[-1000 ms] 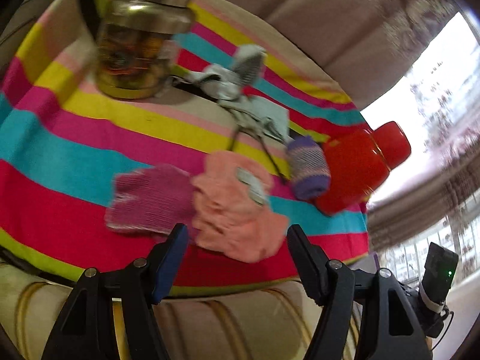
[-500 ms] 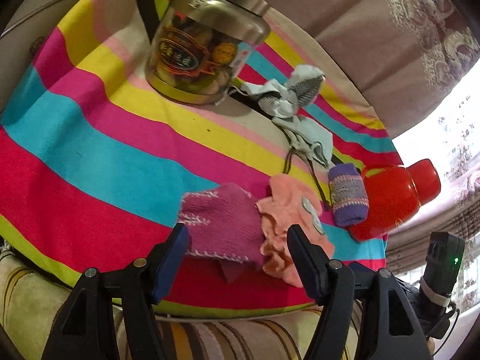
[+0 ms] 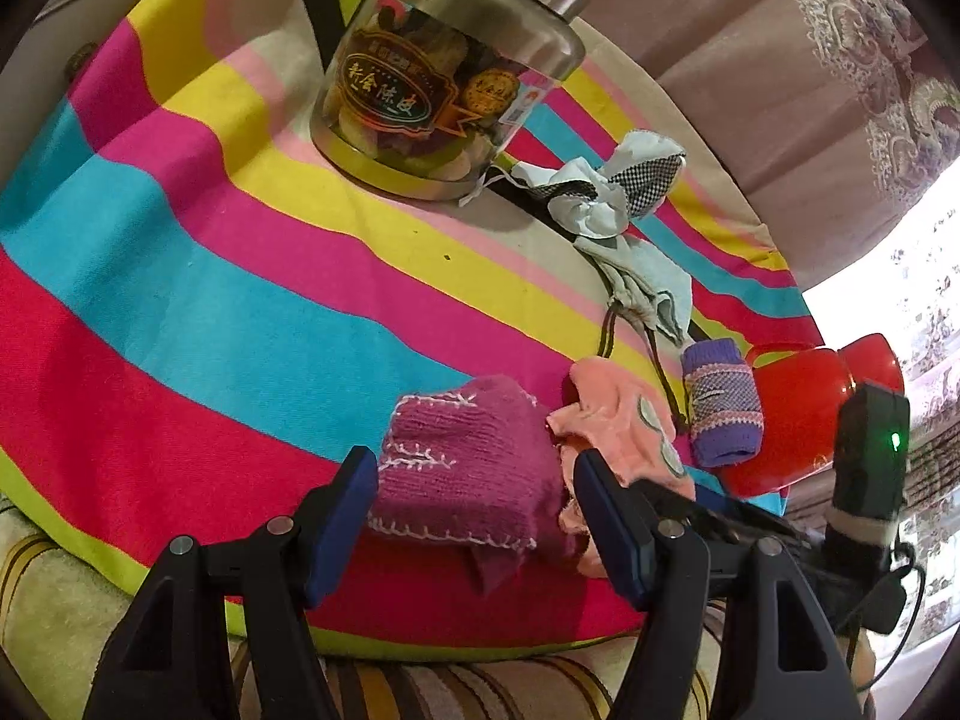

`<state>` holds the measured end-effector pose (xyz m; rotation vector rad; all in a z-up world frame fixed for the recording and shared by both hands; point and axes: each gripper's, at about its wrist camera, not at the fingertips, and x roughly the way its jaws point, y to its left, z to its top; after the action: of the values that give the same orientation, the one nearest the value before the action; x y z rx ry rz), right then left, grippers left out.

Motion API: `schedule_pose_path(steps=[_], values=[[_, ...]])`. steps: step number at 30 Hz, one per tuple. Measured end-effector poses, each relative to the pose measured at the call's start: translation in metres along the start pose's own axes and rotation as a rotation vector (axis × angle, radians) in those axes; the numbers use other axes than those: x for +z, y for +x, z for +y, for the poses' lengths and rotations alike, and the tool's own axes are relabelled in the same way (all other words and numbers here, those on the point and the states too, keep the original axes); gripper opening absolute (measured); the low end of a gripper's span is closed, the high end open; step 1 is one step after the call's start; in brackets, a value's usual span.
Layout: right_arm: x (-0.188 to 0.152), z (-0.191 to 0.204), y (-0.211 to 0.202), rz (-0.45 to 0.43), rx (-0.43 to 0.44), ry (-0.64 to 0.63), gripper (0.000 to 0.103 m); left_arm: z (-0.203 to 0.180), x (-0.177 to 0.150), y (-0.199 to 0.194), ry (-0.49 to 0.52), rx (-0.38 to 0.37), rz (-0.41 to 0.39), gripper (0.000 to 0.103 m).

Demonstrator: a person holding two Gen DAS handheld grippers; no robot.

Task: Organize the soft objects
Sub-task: 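Move both grippers back over the pile of soft items, then grasp the pink elephant hat with right gripper while left grasps pink knit glove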

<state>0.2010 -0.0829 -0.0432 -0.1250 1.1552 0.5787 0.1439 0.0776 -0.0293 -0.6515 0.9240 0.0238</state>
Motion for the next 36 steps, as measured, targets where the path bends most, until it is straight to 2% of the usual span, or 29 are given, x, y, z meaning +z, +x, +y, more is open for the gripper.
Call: schedule_pose_path(steps=[4,6,8,11,14,19,23,25,27,28,30,33,36], values=[[0.007,0.003,0.007,-0.011,0.002,-0.015,0.073,-0.005,0.0,0.003,0.026,0.002,0.003,0.068],[0.009,0.003,0.009,-0.02,0.001,-0.016,0.066,-0.006,0.0,0.007,0.036,0.002,0.008,0.068],[0.01,0.003,0.009,-0.033,0.003,-0.02,0.047,-0.007,0.0,0.011,0.044,0.001,0.018,0.068],[0.009,0.004,0.009,-0.043,0.053,-0.032,0.026,-0.008,0.0,0.015,0.055,0.004,0.024,0.068],[0.007,0.004,0.004,-0.062,0.067,-0.029,0.019,-0.01,0.001,0.017,0.07,0.011,0.029,0.067],[0.004,-0.003,-0.018,-0.13,0.067,0.005,0.015,-0.018,-0.001,0.02,0.108,0.039,0.041,0.064],[-0.004,-0.01,-0.044,-0.181,0.043,0.011,0.015,-0.027,-0.003,0.032,0.159,0.066,0.082,0.063],[-0.008,-0.015,-0.055,-0.195,0.046,0.026,0.015,-0.031,-0.004,0.036,0.18,0.082,0.091,0.054],[-0.014,-0.022,-0.066,-0.209,0.046,0.043,0.015,-0.037,-0.005,0.041,0.215,0.085,0.108,0.035],[-0.019,-0.025,-0.071,-0.215,0.044,0.051,0.015,-0.039,-0.006,0.043,0.225,0.086,0.116,0.031],[-0.027,-0.031,-0.08,-0.222,0.041,0.068,0.015,-0.041,-0.007,0.046,0.24,0.081,0.125,0.016],[-0.046,-0.048,-0.095,-0.235,0.035,0.102,0.015,-0.041,-0.007,0.043,0.239,0.062,0.118,0.012],[-0.062,-0.062,-0.111,-0.25,0.021,0.13,0.015,-0.046,-0.006,0.029,0.245,0.034,0.069,0.011]])
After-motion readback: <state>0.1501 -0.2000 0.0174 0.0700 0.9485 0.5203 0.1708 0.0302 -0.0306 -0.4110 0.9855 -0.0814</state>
